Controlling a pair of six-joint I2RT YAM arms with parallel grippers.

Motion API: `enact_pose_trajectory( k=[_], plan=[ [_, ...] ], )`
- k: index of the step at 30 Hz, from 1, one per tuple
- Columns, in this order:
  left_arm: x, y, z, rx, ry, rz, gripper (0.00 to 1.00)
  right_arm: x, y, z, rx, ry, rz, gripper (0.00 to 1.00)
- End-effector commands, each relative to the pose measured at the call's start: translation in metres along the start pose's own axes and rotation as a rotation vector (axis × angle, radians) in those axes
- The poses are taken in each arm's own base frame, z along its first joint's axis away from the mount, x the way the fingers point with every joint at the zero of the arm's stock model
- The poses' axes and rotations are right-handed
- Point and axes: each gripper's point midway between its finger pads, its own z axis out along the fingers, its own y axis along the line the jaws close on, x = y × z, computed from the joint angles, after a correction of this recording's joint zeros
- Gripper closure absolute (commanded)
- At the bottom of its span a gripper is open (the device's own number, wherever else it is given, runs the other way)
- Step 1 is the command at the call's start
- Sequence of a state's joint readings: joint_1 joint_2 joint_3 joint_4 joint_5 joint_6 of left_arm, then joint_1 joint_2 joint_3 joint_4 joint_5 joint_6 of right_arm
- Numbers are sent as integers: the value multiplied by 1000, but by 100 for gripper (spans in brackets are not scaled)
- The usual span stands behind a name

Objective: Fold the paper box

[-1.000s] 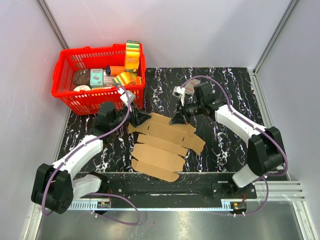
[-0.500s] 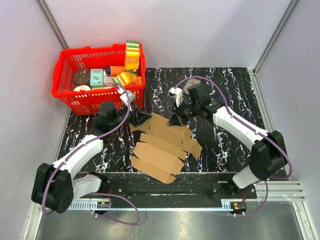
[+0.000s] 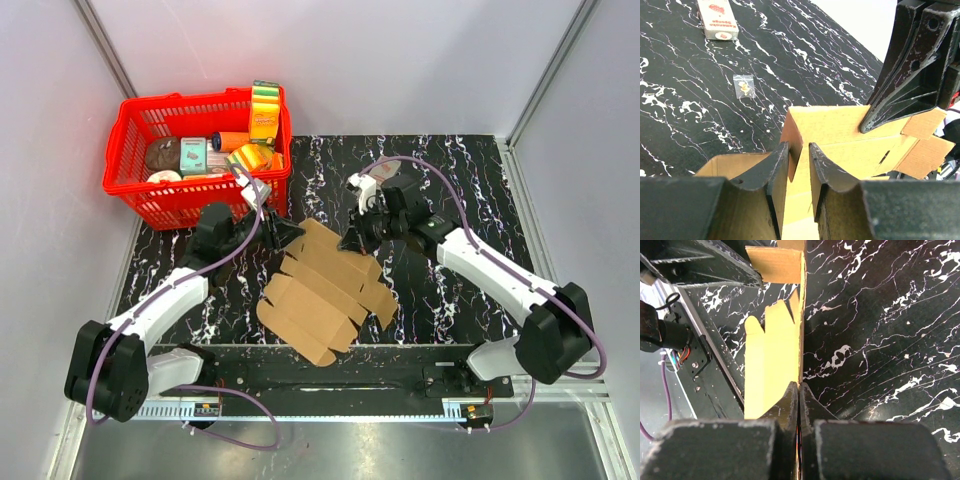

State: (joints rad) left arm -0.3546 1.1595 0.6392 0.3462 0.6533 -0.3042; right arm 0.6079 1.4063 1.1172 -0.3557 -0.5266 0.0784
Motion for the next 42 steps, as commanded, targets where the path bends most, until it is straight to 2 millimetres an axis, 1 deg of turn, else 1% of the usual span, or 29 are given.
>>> enact_pose_trajectory(
  k=[1, 3, 4, 5, 6, 7, 8, 9, 10, 11, 12, 13, 14, 15, 16, 17, 18, 19, 20, 21, 24, 25, 26, 32, 36, 42],
  plan=[
    [-19, -12, 1, 54, -60, 35, 73, -26, 5, -13, 41, -106, -16, 100],
    [-20, -14, -1, 56, -63, 34, 73, -26, 5, -17, 55, -110, -23, 100],
    [-22, -15, -2, 59, -70, 34, 72, -22, 3, -19, 66, -93, -34, 100],
    [-28, -20, -5, 64, -86, 46, 71, -19, 2, -20, 74, -79, -41, 100],
    [-31, -22, -7, 63, -96, 50, 70, -17, -4, -21, 105, -65, -41, 100],
    [-33, -22, -9, 49, -99, 54, 68, -12, -6, -25, 122, -31, -51, 100],
    [-43, -26, -14, 45, -124, 76, 66, -9, -7, -26, 130, -14, -53, 100],
    [-47, -27, -16, 37, -129, 85, 64, -1, -8, -27, 138, 25, -46, 100],
    [-43, -23, -18, 6, -103, 89, 57, -2, -7, -30, 137, 32, -57, 100],
    [-54, -26, -21, -5, -113, 110, 53, 0, -6, -30, 135, 45, -50, 100],
    [-57, -26, -23, -18, -103, 118, 50, 7, -7, -32, 133, 79, -67, 100],
    [-48, -20, -25, -50, -52, 120, 47, 7, -6, -33, 125, 86, -84, 100],
    [-58, -22, -27, -60, -55, 139, 41, 8, -6, -33, 131, 96, -83, 100],
    [-59, -22, -29, -67, -41, 143, 40, 12, -7, -34, 135, 116, -78, 100],
    [-52, -18, -32, -94, 0, 143, 37, 11, -6, -36, 133, 118, -97, 100],
    [-58, -20, -33, -99, 5, 156, 35, 11, -8, -37, 152, 123, -101, 100],
    [-57, -18, -35, -110, 24, 157, 35, 13, -8, -38, 164, 131, -104, 100],
    [-48, -13, -37, -131, 70, 149, 35, 10, -8, -39, 177, 126, -112, 100],
    [-52, -14, -38, -136, 73, 157, 35, 8, -15, -42, 232, 117, -118, 100],
    [-49, -13, -38, -141, 86, 155, 34, 7, -13, -42, 250, 115, -129, 100],
    [-47, -13, -39, -141, 93, 146, 35, -2, -23, -46, 330, 70, -129, 100],
    [-49, -14, -38, -138, 84, 149, 35, -1, -24, -46, 342, 63, -121, 100],
    [-48, -13, -38, -139, 85, 146, 35, -4, -32, -50, 391, 49, -119, 100],
    [-48, -10, -38, -160, 80, 142, 34, -12, -51, -58, 525, -17, -69, 100],
    [-49, -9, -40, -170, 77, 144, 34, -14, -60, -58, 571, -58, -75, 100],
    [-52, -5, -43, -204, 66, 147, 35, -6, -61, -54, 570, 22, -41, 100]
  ],
)
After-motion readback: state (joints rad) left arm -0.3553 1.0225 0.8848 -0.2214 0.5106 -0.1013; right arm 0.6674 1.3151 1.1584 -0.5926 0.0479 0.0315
